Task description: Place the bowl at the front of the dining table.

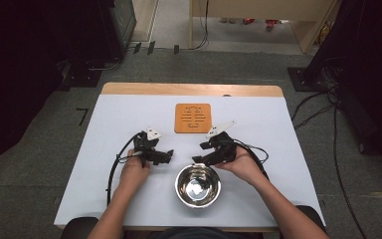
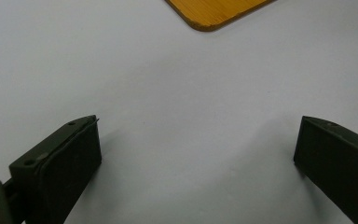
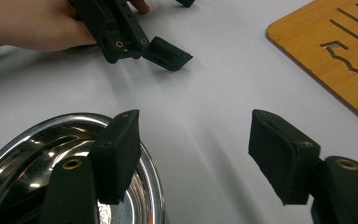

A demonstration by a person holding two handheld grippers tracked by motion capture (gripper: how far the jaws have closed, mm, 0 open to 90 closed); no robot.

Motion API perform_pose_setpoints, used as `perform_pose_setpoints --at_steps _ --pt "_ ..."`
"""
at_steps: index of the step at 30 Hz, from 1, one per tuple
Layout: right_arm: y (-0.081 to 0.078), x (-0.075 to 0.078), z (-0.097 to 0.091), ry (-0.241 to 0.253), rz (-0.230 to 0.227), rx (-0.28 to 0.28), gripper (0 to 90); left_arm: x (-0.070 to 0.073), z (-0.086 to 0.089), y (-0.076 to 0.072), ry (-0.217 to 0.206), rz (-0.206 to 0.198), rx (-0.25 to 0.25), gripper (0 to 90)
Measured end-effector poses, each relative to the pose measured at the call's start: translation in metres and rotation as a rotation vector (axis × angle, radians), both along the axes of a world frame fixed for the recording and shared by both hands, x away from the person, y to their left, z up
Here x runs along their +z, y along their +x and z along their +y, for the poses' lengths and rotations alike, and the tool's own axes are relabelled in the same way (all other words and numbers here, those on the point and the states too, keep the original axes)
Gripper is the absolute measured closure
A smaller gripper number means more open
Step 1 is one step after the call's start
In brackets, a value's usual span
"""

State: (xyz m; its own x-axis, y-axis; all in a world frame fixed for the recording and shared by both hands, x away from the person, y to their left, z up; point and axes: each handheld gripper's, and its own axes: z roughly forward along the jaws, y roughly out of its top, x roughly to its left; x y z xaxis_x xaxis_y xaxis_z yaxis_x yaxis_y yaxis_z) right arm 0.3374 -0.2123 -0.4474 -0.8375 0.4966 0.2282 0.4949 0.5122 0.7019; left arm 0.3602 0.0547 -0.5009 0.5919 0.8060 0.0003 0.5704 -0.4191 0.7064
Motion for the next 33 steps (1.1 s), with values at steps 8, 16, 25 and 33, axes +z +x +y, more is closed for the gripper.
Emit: perform_pose_setpoints --at_steps 8,16,25,33 --pt "-0.002 0.001 0.002 0.037 0.012 0.027 40.9 0.000 0.000 0.000 -0.003 -0.001 0.002 0.4" --pt "-0.005 0.003 0.004 0.051 0.009 0.065 45.7 0.000 0.000 0.000 0.000 0.000 0.000 0.4" --pt "-0.004 -0.001 0.008 0.045 0.045 0.119 52.0 0.000 0.000 0.000 0.000 0.000 0.000 0.4" --pt "-0.007 -0.006 0.012 0.009 0.056 0.164 53.5 0.000 0.000 0.000 0.000 0.000 0.000 0.4"
